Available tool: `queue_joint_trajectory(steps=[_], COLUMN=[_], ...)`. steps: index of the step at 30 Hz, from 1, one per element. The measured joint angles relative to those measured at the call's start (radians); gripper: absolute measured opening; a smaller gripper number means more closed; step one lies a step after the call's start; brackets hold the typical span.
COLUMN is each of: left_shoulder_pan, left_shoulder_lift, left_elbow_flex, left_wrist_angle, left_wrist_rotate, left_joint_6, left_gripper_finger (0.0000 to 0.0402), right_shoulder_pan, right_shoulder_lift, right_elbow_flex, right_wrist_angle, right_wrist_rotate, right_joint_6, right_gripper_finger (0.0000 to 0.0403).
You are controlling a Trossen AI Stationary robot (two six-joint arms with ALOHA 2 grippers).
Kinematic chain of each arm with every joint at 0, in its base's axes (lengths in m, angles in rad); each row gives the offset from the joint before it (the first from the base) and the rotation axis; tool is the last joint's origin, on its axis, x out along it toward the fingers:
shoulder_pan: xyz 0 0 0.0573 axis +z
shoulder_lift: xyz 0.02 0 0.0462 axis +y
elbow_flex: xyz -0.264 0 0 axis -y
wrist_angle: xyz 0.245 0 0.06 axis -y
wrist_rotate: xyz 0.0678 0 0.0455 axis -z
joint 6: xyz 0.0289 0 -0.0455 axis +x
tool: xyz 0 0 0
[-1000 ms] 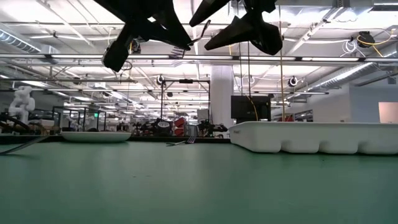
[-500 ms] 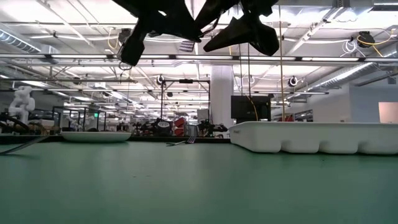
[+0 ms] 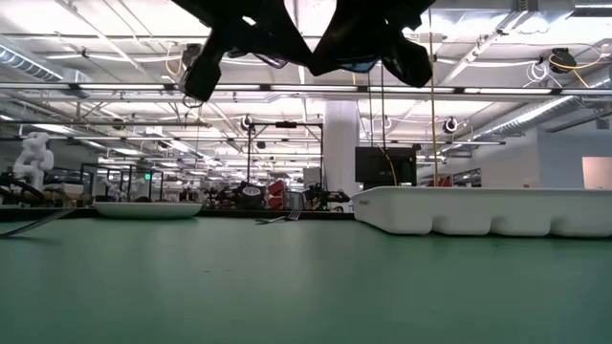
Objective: Sort silverware
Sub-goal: Put the blue fork into the white cutlery tray
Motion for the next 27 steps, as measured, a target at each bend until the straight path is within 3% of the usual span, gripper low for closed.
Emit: queue_joint_trajectory(steps=[4,9,16,19,23,27], left_shoulder_pan=[-0.003,-0.036,-0.101,-0.114,-0.134,-0.142], left_shoulder_lift=[0.0,-0.023,-0.153,-0.256,-0.434,-0.613], left_elbow_flex=[0.0,0.0,-0.007,-0.067,-0.223,-0.42], left_wrist_angle=[0.0,-0.093,-0.542,-0.645,-0.545,-0.188], left_wrist_rotate=[-0.014,-0.053,-0.001,0.01,0.018,0.046], left_joint_6=[-0.032,-0.263,-0.851,-1.072,-1.176,-1.084], left_gripper_finger=[0.0057,0.0105,0.0125,0.0125,0.0125,0.0125], right_shoulder_pan=[0.0,0.0,-0.003,-0.003,-0.003,-0.007], right_shoulder_lift=[0.0,-0.007,-0.085,-0.151,-0.278,-0.428], right_elbow_flex=[0.002,0.002,0.001,-0.014,-0.147,-0.383], right_wrist_angle=[-0.072,-0.171,-0.467,-0.617,-0.611,-0.388], right_wrist_rotate=[0.044,0.066,0.165,0.222,0.25,0.251], right_joint_6=[0.029,0.047,0.181,0.286,0.403,0.469], right_gripper_finger=[0.0002,0.0001,0.0001,0.0001,0.0,0.0])
